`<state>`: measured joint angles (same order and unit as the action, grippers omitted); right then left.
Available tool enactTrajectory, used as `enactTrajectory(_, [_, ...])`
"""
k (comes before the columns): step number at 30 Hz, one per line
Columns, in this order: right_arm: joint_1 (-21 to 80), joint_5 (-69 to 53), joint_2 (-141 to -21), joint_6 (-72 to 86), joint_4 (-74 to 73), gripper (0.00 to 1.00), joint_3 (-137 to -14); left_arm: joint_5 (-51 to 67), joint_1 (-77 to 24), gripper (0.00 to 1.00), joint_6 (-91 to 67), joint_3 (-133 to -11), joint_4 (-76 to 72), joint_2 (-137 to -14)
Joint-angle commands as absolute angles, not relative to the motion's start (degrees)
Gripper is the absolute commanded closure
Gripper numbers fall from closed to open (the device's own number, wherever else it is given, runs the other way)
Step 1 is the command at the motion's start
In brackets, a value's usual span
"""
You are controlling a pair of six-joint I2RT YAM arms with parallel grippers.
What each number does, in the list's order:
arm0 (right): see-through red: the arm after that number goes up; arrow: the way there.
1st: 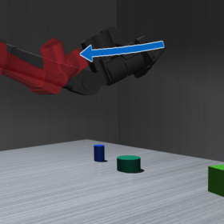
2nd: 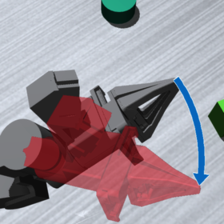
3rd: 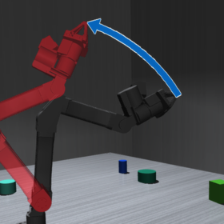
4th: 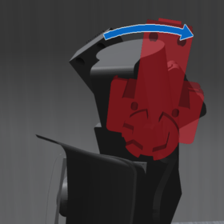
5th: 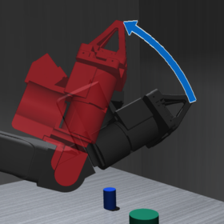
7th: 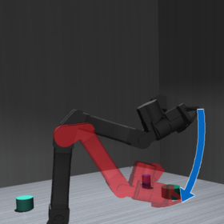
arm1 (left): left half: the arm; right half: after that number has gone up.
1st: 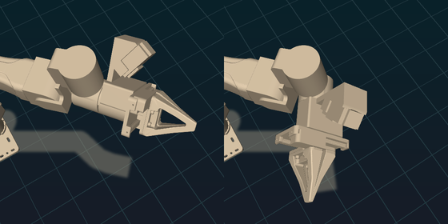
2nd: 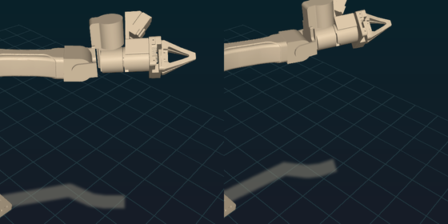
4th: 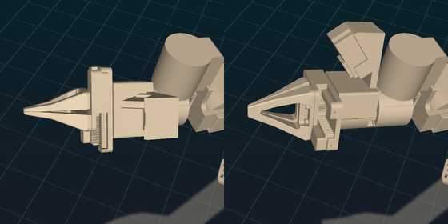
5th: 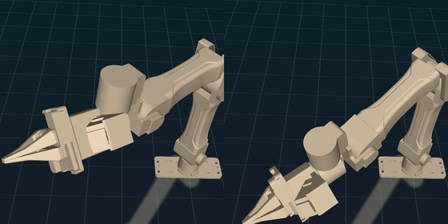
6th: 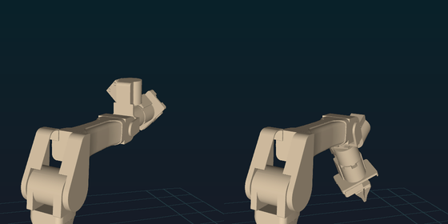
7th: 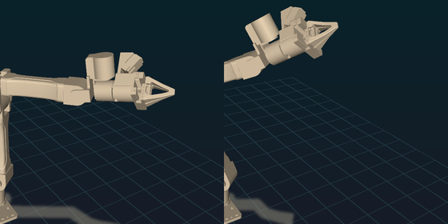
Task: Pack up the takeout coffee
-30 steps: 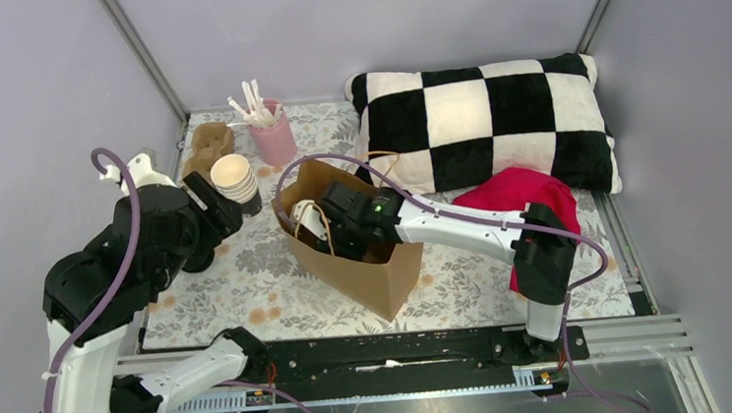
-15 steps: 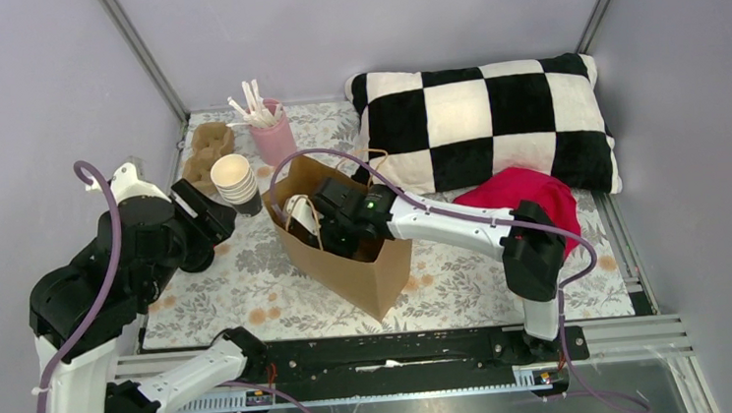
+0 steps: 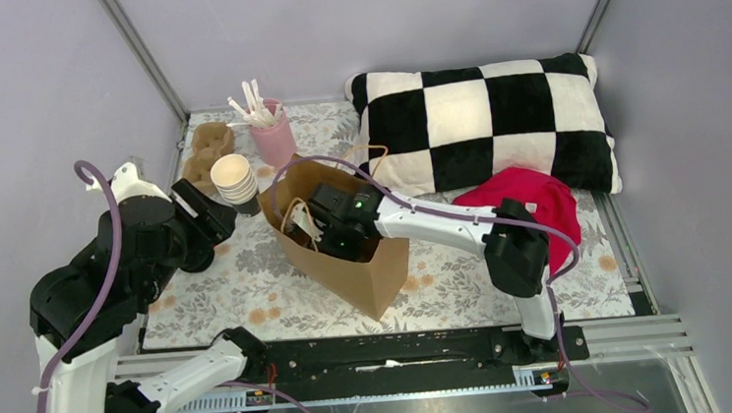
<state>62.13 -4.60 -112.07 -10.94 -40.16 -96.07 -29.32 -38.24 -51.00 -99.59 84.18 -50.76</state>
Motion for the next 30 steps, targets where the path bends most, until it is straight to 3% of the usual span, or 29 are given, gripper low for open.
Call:
enactTrajectory(1, [62.1, -3.4, -114.6, -8.2, -50.2, 0.00, -96.9, -29.0, -38.5, 0.34, -50.5, -99.2, 82.1, -51.7])
enactTrajectory(30, [62.1, -1.1, -98.8, 2.3, -51.2, 0.00, -109.1, -21.7, -38.5, 0.32, -51.4, -89.8, 71.9, -49.3])
